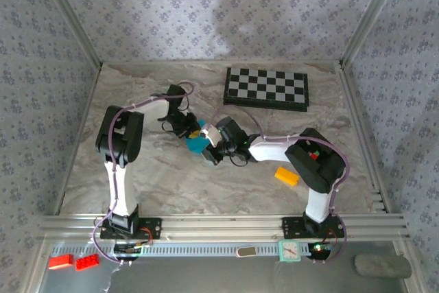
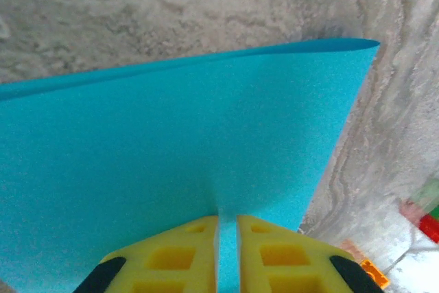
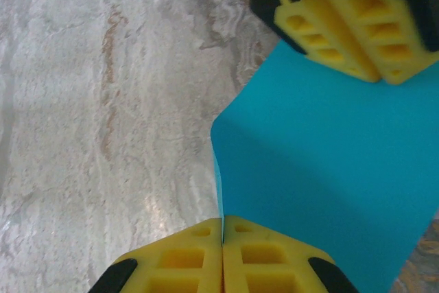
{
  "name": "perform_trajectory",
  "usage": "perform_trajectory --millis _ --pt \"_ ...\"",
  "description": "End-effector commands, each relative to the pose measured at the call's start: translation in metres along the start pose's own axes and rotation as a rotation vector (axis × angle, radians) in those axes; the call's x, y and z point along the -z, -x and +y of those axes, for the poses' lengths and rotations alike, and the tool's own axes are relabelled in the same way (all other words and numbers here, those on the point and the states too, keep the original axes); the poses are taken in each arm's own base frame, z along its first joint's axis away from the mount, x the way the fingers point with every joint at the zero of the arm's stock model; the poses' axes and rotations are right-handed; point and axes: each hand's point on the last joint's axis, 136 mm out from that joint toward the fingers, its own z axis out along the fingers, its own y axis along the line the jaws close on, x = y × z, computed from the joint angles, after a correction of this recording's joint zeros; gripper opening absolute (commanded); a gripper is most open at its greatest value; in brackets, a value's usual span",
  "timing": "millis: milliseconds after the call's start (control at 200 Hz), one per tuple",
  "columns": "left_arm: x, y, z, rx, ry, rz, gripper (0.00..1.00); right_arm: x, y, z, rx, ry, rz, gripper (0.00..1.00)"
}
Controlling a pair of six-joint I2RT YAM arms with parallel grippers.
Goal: Fold a paper plane with a square sheet of paper (pick it up from the middle)
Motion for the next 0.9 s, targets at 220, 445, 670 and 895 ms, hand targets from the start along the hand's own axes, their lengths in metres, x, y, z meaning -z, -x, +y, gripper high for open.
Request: perform_trajectory --millis 220,445,670,895 --pt "-0.013 -0.011 0.015 -0.064 0.098 0.076 0.12 0.002 0.014 -0.033 -0.078 -0.170 -0.047 0.08" --pt "-0.014 -0.010 0.011 -0.080 0.091 0.079 0.11 0.001 0.010 -0.040 -0.112 -0.179 -0.037 0.08" --pt "-0.016 -0.011 0.010 -0.084 0.082 0.085 0.11 -0.004 0.009 -0.039 -0.134 -0.156 -0.018 0.09" --pt "-0.016 -0.011 0.008 -0.088 0.074 0.086 0.11 -0.009 0.004 -0.041 -0.153 -0.148 0.014 0.09"
